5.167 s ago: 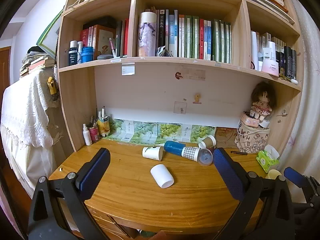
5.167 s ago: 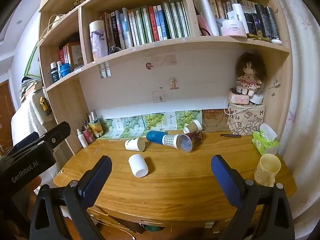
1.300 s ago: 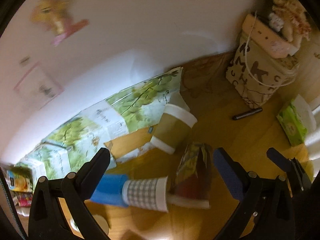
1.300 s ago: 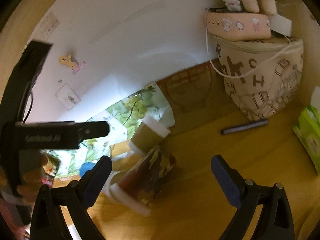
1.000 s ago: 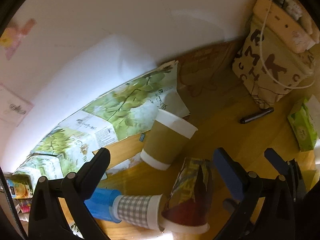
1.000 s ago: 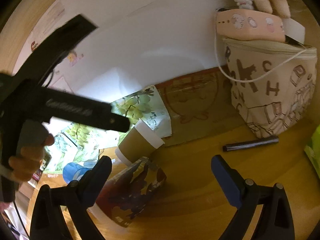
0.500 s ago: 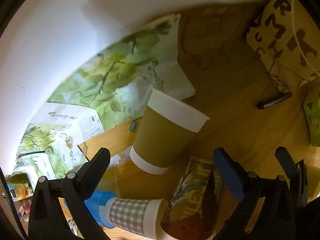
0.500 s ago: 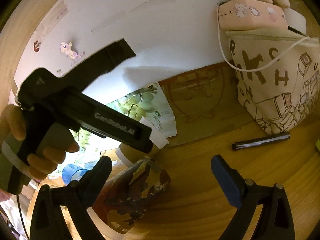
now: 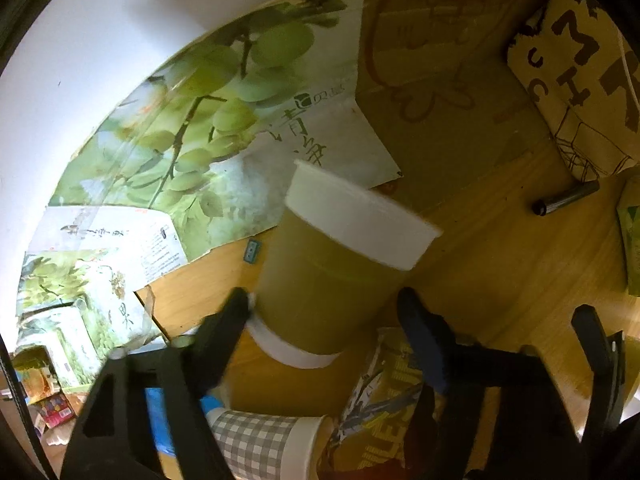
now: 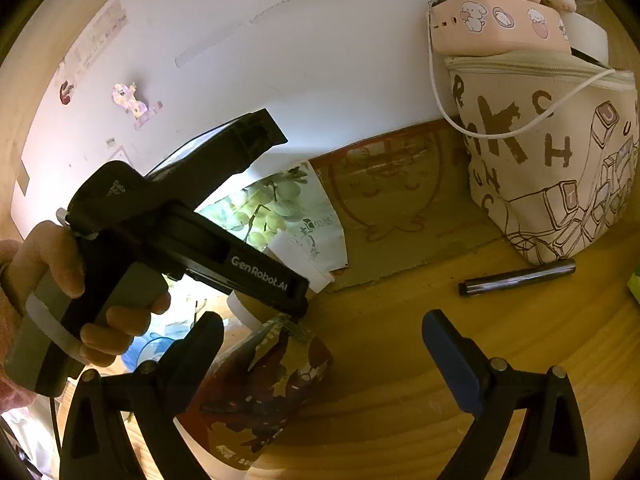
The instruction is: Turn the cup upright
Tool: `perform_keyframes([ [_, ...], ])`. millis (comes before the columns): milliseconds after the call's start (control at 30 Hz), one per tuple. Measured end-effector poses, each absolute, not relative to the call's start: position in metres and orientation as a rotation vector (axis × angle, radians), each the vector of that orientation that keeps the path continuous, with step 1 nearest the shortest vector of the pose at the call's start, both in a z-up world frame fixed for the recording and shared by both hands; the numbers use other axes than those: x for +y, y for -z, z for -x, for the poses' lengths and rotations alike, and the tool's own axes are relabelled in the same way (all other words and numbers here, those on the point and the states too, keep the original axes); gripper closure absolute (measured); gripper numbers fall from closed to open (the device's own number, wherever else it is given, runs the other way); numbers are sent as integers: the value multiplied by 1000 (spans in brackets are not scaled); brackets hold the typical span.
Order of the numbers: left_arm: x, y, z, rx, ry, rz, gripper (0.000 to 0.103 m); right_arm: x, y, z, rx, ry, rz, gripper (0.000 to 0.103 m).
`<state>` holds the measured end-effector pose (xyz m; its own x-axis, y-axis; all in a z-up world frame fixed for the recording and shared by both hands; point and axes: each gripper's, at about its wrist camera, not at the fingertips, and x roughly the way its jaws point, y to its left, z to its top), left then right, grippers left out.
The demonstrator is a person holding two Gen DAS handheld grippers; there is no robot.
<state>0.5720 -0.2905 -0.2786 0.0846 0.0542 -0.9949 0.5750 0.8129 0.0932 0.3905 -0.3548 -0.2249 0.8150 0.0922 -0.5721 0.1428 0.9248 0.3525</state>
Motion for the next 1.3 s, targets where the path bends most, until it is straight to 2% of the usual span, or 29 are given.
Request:
perform_keyframes([
  [233,-286,284,-577,1451,417,-519,35,-356,221,-389,637,30,-404,3],
  [700,-240,209,-559,1312,430,-430,37,-342,190,-373,605,11,-365,3],
  [967,-198,152,-501,1218,462,-320,37,-323,165,-351,578,-18,-339,3],
  [1300,-135,112,-418,1153,454,-212,37,-278,143,-299,619,-37,-281,3],
])
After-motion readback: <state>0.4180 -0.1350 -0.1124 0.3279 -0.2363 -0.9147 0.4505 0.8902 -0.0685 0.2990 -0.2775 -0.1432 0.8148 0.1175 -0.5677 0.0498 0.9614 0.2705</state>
